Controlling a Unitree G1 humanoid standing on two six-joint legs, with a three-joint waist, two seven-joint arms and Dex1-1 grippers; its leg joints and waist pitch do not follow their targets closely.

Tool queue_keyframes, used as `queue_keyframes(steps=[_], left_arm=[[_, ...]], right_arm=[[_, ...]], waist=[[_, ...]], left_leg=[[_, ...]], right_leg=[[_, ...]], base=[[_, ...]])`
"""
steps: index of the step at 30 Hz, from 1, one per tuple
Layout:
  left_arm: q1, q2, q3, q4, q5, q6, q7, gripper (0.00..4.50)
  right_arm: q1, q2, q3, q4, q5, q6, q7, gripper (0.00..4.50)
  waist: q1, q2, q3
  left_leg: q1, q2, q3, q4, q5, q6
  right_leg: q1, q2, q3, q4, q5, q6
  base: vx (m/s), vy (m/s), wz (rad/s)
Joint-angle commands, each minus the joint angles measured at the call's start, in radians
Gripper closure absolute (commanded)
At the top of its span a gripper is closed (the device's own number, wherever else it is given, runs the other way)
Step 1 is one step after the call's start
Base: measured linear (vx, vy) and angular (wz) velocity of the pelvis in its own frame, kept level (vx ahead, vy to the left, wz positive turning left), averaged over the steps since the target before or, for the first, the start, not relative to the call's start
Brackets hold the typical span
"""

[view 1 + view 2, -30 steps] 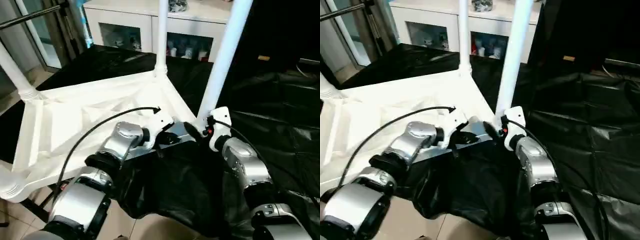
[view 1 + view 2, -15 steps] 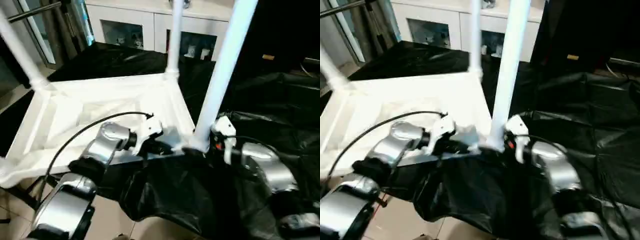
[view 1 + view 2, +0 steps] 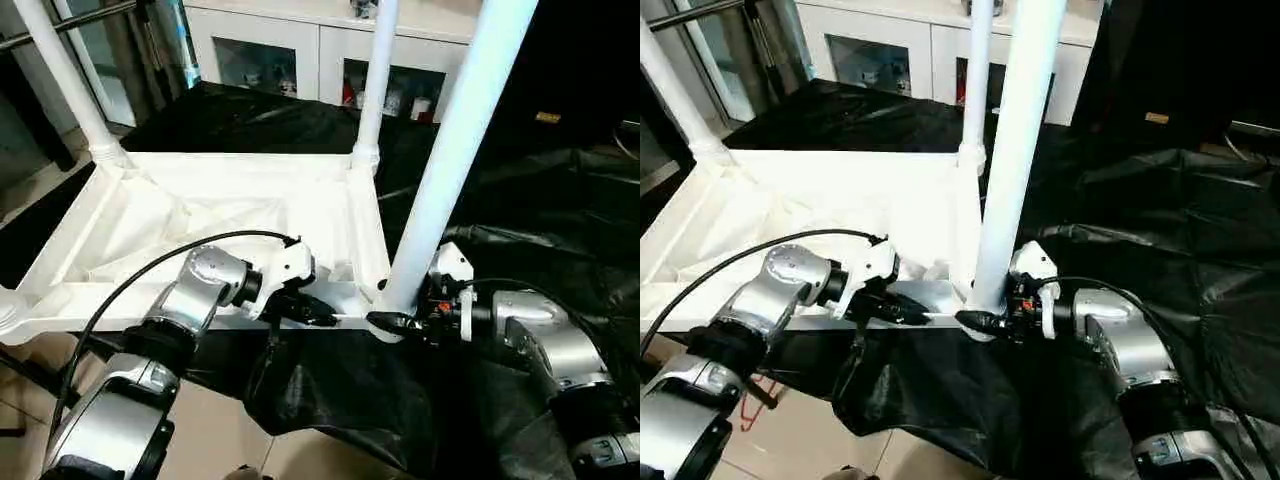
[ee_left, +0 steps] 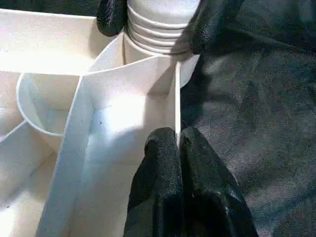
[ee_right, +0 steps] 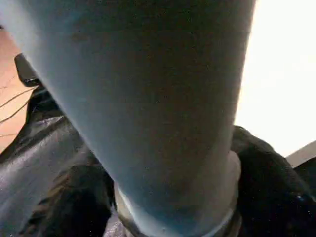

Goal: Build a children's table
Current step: Rotate leg to tighten

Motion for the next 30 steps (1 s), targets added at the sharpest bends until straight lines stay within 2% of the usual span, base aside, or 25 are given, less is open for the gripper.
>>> queue_keyframes(steps=[1, 2, 3, 4, 5, 6, 7, 9, 11, 12, 13, 14, 16, 18, 19, 21, 22, 25, 28, 30], left_arm=[[-0.018, -0.040, 0.001, -0.016, -0.011, 0.007, 0.061, 4.50], [-0.036, -0.064, 0.013, 0.012, 0.005, 0.016, 0.143, 4.50], [-0.036, -0.064, 0.013, 0.012, 0.005, 0.016, 0.143, 4.50], [-0.060, -0.098, 0.033, 0.045, 0.013, 0.037, 0.241, 4.50], [-0.060, -0.098, 0.033, 0.045, 0.013, 0.037, 0.241, 4.50], [-0.076, -0.117, 0.043, 0.065, 0.019, 0.052, 0.299, 4.50], [-0.103, -0.149, 0.058, 0.100, 0.028, 0.069, 0.397, 4.50], [-0.115, -0.164, 0.064, 0.115, 0.027, 0.075, 0.428, 4.50], [-0.131, -0.185, 0.073, 0.133, 0.023, 0.082, 0.471, 4.50], [-0.154, -0.221, 0.085, 0.158, 0.020, 0.087, 0.532, 4.50], [-0.165, -0.239, 0.089, 0.167, 0.019, 0.087, 0.558, 4.50], [-0.171, -0.249, 0.092, 0.174, 0.019, 0.085, 0.571, 4.50], [-0.179, -0.265, 0.092, 0.180, 0.018, 0.079, 0.576, 4.50], [-0.184, -0.277, 0.092, 0.182, 0.015, 0.072, 0.568, 4.50], [-0.184, -0.279, 0.089, 0.181, 0.014, 0.065, 0.558, 4.50], [-0.178, -0.273, 0.083, 0.178, 0.012, 0.047, 0.531, 4.50], [-0.174, -0.267, 0.080, 0.175, 0.010, 0.036, 0.511, 4.50], [-0.162, -0.247, 0.073, 0.169, 0.008, 0.019, 0.467, 4.50], [-0.136, -0.218, 0.061, 0.139, -0.005, 0.002, 0.378, 4.50], [-0.118, -0.197, 0.050, 0.115, -0.012, -0.003, 0.312, 4.50]], right_arm=[[0.023, 0.030, 0.050, -0.013, 0.000, -0.007, 0.020, 1.64], [0.017, 0.055, 0.038, 0.011, -0.013, -0.023, -0.041, 1.64], [0.017, 0.055, 0.038, 0.011, -0.013, -0.023, -0.041, 1.68], [-0.002, 0.092, 0.021, 0.065, -0.049, -0.044, -0.157, 1.70], [-0.002, 0.092, 0.021, 0.065, -0.049, -0.044, -0.157, 1.70], [-0.016, 0.110, 0.014, 0.102, -0.073, -0.050, -0.228, 1.70], [-0.041, 0.146, -0.003, 0.168, -0.108, -0.055, -0.359, 1.72], [-0.052, 0.166, -0.017, 0.194, -0.112, -0.050, -0.417, 1.74], [-0.068, 0.200, -0.041, 0.225, -0.109, -0.043, -0.495, 1.75], [-0.094, 0.260, -0.084, 0.272, -0.100, -0.032, -0.626, 1.75], [-0.103, 0.291, -0.093, 0.287, -0.095, -0.029, -0.665, 1.75], [-0.108, 0.308, -0.096, 0.297, -0.095, -0.031, -0.678, 1.75], [-0.112, 0.337, -0.082, 0.299, -0.108, -0.049, -0.687, 1.75], [-0.116, 0.358, -0.059, 0.304, -0.122, -0.086, -0.670, 1.75], [-0.117, 0.365, -0.049, 0.303, -0.123, -0.100, -0.653, 1.20], [-0.117, 0.370, -0.042, 0.295, -0.112, -0.106, -0.616, 0.99], [-0.118, 0.365, -0.041, 0.291, -0.111, -0.105, -0.604, 0.99], [-0.116, 0.333, -0.021, 0.279, -0.125, -0.116, -0.558, 0.59], [-0.097, 0.282, 0.004, 0.239, -0.122, -0.134, -0.458, 0.54], [-0.087, 0.252, 0.004, 0.214, -0.104, -0.139, -0.394, 0.54]], waist=[[-0.002, -0.012, -0.068], [-0.002, -0.008, -0.067], [-0.004, -0.009, -0.065], [-0.005, -0.012, -0.065], [-0.007, -0.011, -0.063], [-0.011, -0.012, -0.062], [-0.014, -0.014, -0.061], [-0.020, -0.012, -0.060], [-0.026, -0.015, -0.059], [-0.033, -0.010, -0.058], [-0.036, -0.011, -0.059], [-0.041, -0.008, -0.061], [-0.040, -0.009, -0.060], [-0.040, -0.009, -0.061], [-0.040, -0.009, -0.061], [-0.040, -0.009, -0.061], [-0.040, -0.008, -0.060], [-0.041, -0.007, -0.062], [-0.041, -0.013, -0.062], [-0.040, -0.012, -0.064]], left_leg=[[0.013, 0.046, -0.016, -0.062, -0.130, 0.081], [0.016, 0.046, -0.015, -0.063, -0.143, 0.074], [0.018, 0.045, -0.014, -0.063, -0.155, 0.068], [0.021, 0.042, -0.014, -0.063, -0.170, 0.058], [0.023, 0.042, -0.014, -0.064, -0.176, 0.051], [0.023, 0.039, -0.016, -0.065, -0.183, 0.038], [0.017, 0.037, -0.020, -0.068, -0.182, 0.030], [0.022, 0.034, -0.020, -0.068, -0.197, 0.022], [0.019, 0.032, -0.022, -0.069, -0.210, 0.029], [0.019, 0.032, -0.021, -0.069, -0.217, 0.032], [0.020, 0.030, -0.022, -0.069, -0.222, 0.030], [0.018, 0.029, -0.025, -0.070, -0.223, 0.025], [0.021, 0.030, -0.023, -0.069, -0.228, 0.037], [0.016, 0.031, -0.024, -0.071, -0.226, 0.042], [0.017, 0.032, -0.024, -0.070, -0.227, 0.046], [0.016, 0.031, -0.023, -0.070, -0.229, 0.050], [0.016, 0.033, -0.024, -0.071, -0.230, 0.051], [0.015, 0.034, -0.024, -0.072, -0.228, 0.054], [0.011, 0.033, -0.024, -0.071, -0.208, 0.067], [0.010, 0.035, -0.023, -0.069, -0.190, 0.079]], right_leg=[[0.053, -0.085, 0.049, -0.064, -0.173, -0.230], [0.050, -0.085, 0.049, -0.069, -0.194, -0.225], [0.047, -0.084, 0.050, -0.071, -0.209, -0.224], [0.048, -0.085, 0.049, -0.076, -0.250, -0.214], [0.044, -0.086, 0.050, -0.079, -0.270, -0.211], [0.046, -0.087, 0.048, -0.083, -0.309, -0.202], [0.051, -0.087, 0.046, -0.085, -0.340, -0.186], [0.045, -0.085, 0.045, -0.092, -0.375, -0.171], [0.049, -0.087, 0.044, -0.095, -0.395, -0.163], [0.044, -0.087, 0.046, -0.097, -0.400, -0.161], [0.043, -0.085, 0.045, -0.098, -0.409, -0.159], [0.048, -0.086, 0.042, -0.098, -0.414, -0.157], [0.044, -0.085, 0.044, -0.100, -0.397, -0.157], [0.048, -0.086, 0.043, -0.098, -0.382, -0.161], [0.048, -0.087, 0.044, -0.097, -0.373, -0.165], [0.049, -0.086, 0.044, -0.097, -0.370, -0.169], [0.049, -0.087, 0.044, -0.096, -0.369, -0.170], [0.050, -0.087, 0.046, -0.093, -0.346, -0.178], [0.056, -0.089, 0.046, -0.090, -0.317, -0.185], [0.058, -0.090, 0.047, -0.085, -0.286, -0.194]], base=[[0.000, 0.000, 0.00], [0.000, 0.000, 0.00], [0.000, 0.000, 0.00], [0.000, 0.000, 0.00], [0.000, 0.000, 0.00], [0.000, 0.000, 0.00], [0.000, 0.000, 0.00], [0.000, 0.000, 0.00], [0.000, 0.000, 0.00], [0.000, 0.000, 0.00], [0.000, 0.000, 0.00], [0.000, 0.000, 0.00], [0.000, 0.000, 0.00], [0.000, 0.000, 0.00], [0.000, 0.000, 0.00], [0.000, 0.000, 0.00], [0.000, 0.000, 0.00], [0.000, 0.000, 0.00], [0.000, 0.000, 0.00], [0.000, 0.000, 0.00]])
